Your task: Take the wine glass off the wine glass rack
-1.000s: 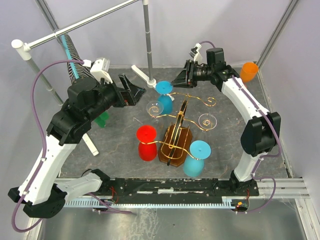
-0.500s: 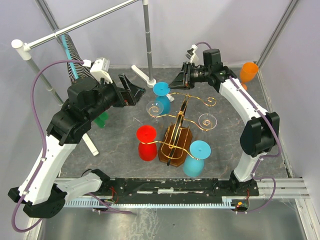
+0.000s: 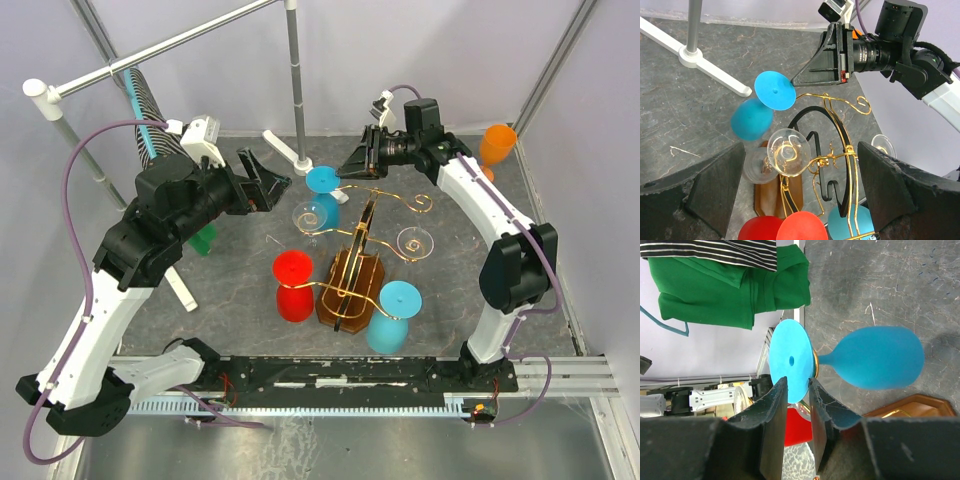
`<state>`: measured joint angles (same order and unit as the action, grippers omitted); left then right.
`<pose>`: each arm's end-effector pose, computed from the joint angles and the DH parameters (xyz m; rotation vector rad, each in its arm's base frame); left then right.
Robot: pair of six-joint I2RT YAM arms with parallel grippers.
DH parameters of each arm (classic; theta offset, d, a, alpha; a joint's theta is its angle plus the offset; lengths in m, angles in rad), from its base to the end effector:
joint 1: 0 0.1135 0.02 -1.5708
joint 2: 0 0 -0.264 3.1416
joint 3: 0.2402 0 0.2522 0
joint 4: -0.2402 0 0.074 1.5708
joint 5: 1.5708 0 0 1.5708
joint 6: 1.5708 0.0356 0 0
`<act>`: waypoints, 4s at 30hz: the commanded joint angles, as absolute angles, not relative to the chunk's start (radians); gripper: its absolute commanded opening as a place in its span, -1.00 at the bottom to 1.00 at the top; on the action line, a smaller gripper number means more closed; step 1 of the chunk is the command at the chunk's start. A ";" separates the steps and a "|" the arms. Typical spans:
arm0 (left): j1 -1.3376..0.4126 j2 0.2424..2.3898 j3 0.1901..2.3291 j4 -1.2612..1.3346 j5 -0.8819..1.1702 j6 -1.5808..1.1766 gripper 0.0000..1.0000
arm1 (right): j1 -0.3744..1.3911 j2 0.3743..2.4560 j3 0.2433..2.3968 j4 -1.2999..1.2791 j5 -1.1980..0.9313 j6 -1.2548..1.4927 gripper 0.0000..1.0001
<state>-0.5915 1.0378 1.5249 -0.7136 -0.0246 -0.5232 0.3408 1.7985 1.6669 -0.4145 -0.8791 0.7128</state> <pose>0.1508 -0.1002 0.4839 0.0455 1.8646 -0.7656 0.3800 0.1639 0.3478 -0.1656 2.2783 1.5221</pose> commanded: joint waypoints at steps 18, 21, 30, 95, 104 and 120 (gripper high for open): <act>-0.597 1.023 1.537 -0.704 -0.040 -0.513 0.98 | 0.352 1.780 1.615 -0.372 -0.895 0.716 -0.35; -0.597 1.021 1.532 -0.700 -0.037 -0.516 0.98 | 0.355 1.780 1.608 -0.326 -0.911 0.750 -0.36; -0.597 1.009 1.525 -0.700 -0.041 -0.516 0.98 | 0.372 1.806 1.623 -0.246 -0.942 0.822 -0.42; -0.597 1.044 1.526 -0.698 -0.107 -0.441 0.98 | 0.233 2.203 2.367 -0.910 0.242 0.039 -0.99; -0.597 1.074 1.519 -0.686 -0.145 -0.428 0.98 | 0.345 2.407 2.340 -0.495 0.785 -0.412 -0.99; -0.597 1.093 1.526 -0.679 -0.134 -0.420 0.98 | 0.328 2.483 2.085 0.002 0.886 -0.773 -0.99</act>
<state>-0.5915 1.1061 1.5150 -0.7151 -0.1287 -0.4686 0.3344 2.4519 2.1212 -0.1513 0.8585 -0.6861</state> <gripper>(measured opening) 0.993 0.015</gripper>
